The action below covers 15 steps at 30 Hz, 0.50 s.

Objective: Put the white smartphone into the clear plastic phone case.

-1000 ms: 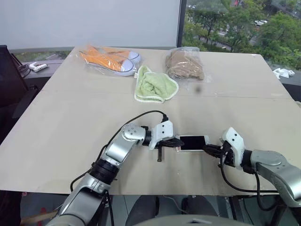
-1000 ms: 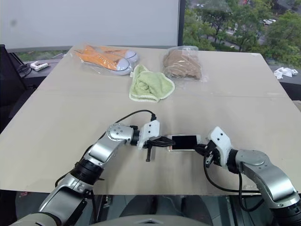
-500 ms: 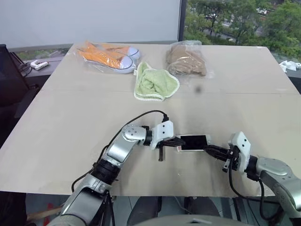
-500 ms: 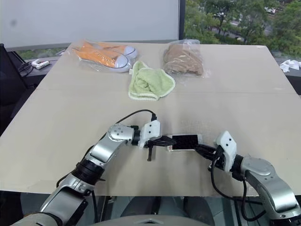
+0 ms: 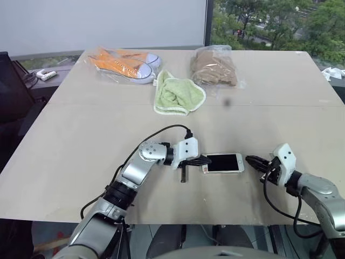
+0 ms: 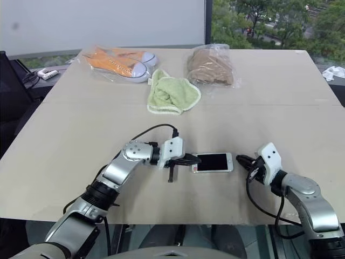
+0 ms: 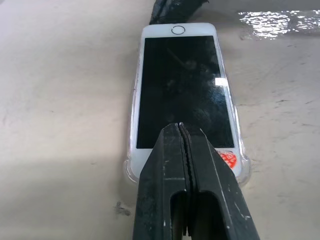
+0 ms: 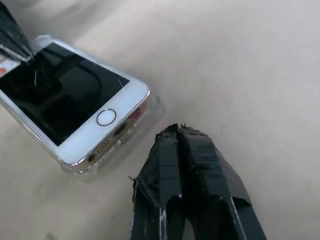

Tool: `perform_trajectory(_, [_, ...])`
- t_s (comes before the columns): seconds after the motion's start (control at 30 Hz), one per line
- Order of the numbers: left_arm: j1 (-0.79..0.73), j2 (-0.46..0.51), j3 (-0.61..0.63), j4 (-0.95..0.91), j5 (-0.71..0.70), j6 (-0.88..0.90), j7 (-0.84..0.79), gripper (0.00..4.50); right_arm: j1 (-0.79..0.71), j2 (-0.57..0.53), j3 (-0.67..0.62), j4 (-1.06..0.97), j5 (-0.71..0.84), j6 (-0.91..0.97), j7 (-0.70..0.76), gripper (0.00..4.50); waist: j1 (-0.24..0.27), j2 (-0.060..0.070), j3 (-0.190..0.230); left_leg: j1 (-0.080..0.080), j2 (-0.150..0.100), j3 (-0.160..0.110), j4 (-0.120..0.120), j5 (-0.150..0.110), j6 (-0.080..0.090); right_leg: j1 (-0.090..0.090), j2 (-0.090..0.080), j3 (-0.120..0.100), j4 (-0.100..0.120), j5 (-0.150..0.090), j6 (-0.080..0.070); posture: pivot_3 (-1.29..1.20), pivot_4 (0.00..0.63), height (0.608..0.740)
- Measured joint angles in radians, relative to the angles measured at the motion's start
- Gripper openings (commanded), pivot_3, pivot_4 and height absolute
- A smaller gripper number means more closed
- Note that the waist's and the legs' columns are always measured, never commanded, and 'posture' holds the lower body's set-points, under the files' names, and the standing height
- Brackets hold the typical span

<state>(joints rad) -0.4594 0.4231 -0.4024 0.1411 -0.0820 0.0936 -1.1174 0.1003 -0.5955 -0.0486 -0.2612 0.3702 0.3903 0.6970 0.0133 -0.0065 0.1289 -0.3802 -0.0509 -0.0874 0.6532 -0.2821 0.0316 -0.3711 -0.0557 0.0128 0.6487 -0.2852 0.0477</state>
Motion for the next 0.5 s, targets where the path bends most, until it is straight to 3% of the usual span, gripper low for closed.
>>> perform_trajectory(0.5, [-0.002,0.000,0.001,0.004,0.001,-0.003,0.003,0.00,-0.012,0.111,-0.055,-0.036,0.141,0.066,-0.016,0.03,0.000,0.000,0.000,0.000,0.000,0.000,0.001,0.000,0.001,-0.003,0.000,0.001,0.008,0.000,0.000,0.00,0.150,0.740])
